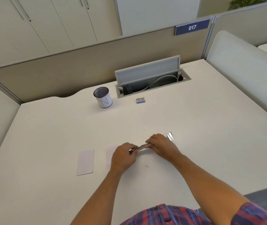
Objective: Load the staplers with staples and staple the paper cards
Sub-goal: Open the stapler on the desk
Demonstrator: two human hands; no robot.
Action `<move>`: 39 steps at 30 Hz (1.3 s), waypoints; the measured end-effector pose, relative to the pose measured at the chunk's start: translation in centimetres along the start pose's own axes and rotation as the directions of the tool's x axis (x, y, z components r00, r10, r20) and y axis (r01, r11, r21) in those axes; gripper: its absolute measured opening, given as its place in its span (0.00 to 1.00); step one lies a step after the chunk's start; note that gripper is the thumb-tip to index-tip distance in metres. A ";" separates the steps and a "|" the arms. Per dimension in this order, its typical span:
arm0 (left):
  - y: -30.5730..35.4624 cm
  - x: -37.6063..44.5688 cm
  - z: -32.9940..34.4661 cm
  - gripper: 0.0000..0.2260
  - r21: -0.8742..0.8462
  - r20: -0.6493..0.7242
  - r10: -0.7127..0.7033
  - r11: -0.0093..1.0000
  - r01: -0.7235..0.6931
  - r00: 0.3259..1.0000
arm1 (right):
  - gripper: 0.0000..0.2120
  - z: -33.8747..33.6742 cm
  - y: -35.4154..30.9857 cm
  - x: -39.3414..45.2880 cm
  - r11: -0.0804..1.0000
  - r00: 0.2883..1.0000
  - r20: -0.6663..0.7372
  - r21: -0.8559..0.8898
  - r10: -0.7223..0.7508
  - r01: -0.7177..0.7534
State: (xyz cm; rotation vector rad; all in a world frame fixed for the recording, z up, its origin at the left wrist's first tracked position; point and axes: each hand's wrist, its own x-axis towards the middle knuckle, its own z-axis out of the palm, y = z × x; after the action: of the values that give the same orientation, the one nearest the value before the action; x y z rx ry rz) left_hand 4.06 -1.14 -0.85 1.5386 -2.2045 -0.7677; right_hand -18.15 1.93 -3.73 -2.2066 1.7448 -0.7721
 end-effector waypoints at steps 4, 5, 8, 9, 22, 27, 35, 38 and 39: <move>0.0 0.3 -0.7 0.03 -0.194 0.053 -0.145 0.969 0.153 0.988 | 0.13 -0.7 -0.2 0.3 0.993 0.996 0.041 0.084 0.081 -0.084; 0.0 0.3 -0.8 0.02 -0.223 0.063 -0.158 0.960 0.168 0.985 | 0.13 -0.7 -0.3 0.3 0.990 0.995 0.044 0.099 0.093 -0.096; 0.2 0.0 -1.1 0.02 -0.254 0.081 -0.156 0.952 0.172 0.984 | 0.12 -1.0 -0.5 0.0 0.987 0.993 0.050 0.119 0.105 -0.110; 0.3 0.0 -1.1 0.02 -0.252 0.085 -0.147 0.954 0.164 0.985 | 0.12 -1.2 -0.6 -0.1 0.986 0.993 0.045 0.122 0.105 -0.110; -0.2 -1.1 0.2 0.06 -0.126 0.130 0.005 0.992 0.011 0.991 | 0.04 -1.7 -0.1 -1.7 0.982 0.980 0.136 -0.105 -0.142 0.157; -0.4 -1.0 0.6 0.07 -0.086 0.137 0.056 0.995 -0.045 0.989 | 0.04 -1.2 0.1 -1.5 0.946 0.964 0.128 -0.198 -0.235 0.257; -0.6 -0.8 1.1 0.09 -0.036 0.131 0.085 0.996 -0.081 0.988 | 0.02 -1.1 0.5 -1.8 0.931 0.960 0.122 -0.239 -0.252 0.275; -0.6 -0.7 1.0 0.09 -0.009 0.130 0.096 0.995 -0.096 0.987 | 0.01 -1.1 0.4 -1.8 0.946 0.969 0.096 -0.217 -0.225 0.242; -0.7 -0.7 1.0 0.10 -0.007 0.132 0.099 0.995 -0.099 0.986 | 0.01 -1.1 0.4 -1.7 0.950 0.973 0.093 -0.211 -0.213 0.229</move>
State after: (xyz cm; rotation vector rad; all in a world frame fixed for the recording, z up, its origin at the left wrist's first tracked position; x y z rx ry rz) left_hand 4.22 -0.45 -2.06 1.4031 -2.3556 -0.8611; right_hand -19.29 3.63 -3.44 -2.5768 1.6385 -0.5596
